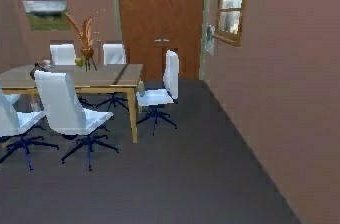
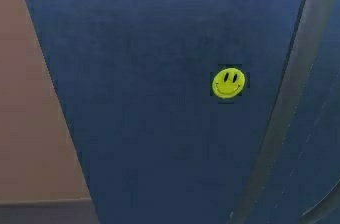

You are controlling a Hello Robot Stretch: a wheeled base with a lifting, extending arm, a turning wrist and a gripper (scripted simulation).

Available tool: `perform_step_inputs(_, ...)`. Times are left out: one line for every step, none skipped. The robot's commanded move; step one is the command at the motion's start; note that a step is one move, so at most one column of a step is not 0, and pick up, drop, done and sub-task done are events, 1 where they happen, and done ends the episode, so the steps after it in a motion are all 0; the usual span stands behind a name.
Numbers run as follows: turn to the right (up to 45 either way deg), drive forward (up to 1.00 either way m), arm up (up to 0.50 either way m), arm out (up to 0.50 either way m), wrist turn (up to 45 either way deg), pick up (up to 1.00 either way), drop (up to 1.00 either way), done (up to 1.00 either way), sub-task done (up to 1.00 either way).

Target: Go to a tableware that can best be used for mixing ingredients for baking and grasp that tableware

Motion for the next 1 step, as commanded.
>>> perform_step_inputs(-3.0, 0.00, 0.00, 0.00, 0.0, 0.00, 0.00, 0.00, 0.00)
